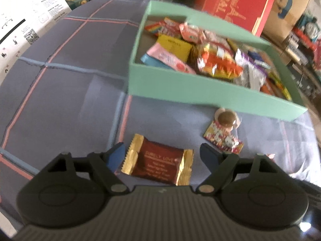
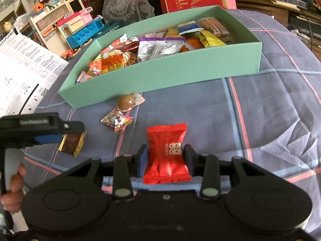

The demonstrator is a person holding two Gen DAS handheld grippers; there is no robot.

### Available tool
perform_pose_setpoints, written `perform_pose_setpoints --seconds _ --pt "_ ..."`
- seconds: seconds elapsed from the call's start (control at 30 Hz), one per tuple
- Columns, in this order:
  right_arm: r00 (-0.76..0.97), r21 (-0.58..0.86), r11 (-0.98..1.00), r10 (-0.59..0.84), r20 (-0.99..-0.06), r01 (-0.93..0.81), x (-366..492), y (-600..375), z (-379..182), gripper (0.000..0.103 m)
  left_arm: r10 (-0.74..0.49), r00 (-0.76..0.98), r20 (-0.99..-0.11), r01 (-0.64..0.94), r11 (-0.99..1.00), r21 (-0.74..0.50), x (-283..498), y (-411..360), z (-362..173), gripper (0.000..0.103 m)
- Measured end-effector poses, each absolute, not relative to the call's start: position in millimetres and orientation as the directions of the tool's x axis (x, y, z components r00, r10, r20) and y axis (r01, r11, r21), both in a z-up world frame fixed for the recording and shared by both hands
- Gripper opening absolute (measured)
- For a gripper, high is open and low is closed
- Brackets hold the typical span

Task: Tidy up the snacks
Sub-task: 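Hold both snacks and lift them toward the green box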

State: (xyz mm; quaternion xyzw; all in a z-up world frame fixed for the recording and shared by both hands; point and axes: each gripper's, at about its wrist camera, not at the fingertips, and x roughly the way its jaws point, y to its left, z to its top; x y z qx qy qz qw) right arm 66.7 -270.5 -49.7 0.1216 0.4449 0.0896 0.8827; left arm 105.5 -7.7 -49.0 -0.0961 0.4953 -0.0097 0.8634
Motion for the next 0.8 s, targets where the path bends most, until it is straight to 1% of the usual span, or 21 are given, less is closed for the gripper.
perform_pose_setpoints --seconds 0.03,0.1,0.2,0.33,0.37,0.43,0.47,0.6,0.7,0.8 --pt "0.589 0.297 0.954 0.268 -0.762 -0.049 66 -271 -50 0.038 -0.093 0.521 -0.848 -0.060 0.988 -0.145 104 -13 -50 0.074" --pt "0.590 0.300 0.953 0.269 -0.761 -0.049 66 -272 -50 0.038 -0.078 0.534 -0.842 -0.003 0.996 -0.094 101 -22 -51 0.071" --pt "0.591 0.299 0.953 0.269 -0.760 -0.049 65 -271 -50 0.038 -0.096 0.550 -0.830 0.085 0.995 -0.059 95 -30 -52 0.063" --pt "0.590 0.296 0.954 0.267 -0.762 -0.049 66 -270 -49 0.038 -0.186 0.543 -0.819 0.228 0.971 -0.070 84 -37 -51 0.062" --pt "0.590 0.296 0.954 0.266 -0.762 -0.048 65 -270 -49 0.038 -0.190 0.542 -0.819 0.228 0.971 -0.074 82 -36 -51 0.062" --pt "0.591 0.295 0.954 0.265 -0.762 -0.047 66 -270 -49 0.038 -0.170 0.542 -0.823 0.194 0.978 -0.075 82 -32 -49 0.067" --pt "0.591 0.296 0.954 0.265 -0.762 -0.046 66 -270 -50 0.038 -0.160 0.543 -0.824 0.170 0.982 -0.079 82 -29 -47 0.067" --pt "0.595 0.304 0.952 0.269 -0.757 -0.044 65 -271 -51 0.038 -0.112 0.515 -0.850 0.050 0.994 -0.101 85 -16 -42 0.075" --pt "0.598 0.316 0.948 0.277 -0.752 -0.042 64 -273 -51 0.039 -0.102 0.488 -0.867 -0.035 0.990 -0.136 85 -6 -43 0.076" --pt "0.599 0.331 0.943 0.288 -0.747 -0.041 63 -275 -52 0.039 -0.076 0.495 -0.866 -0.045 0.993 -0.113 85 -3 -42 0.076"
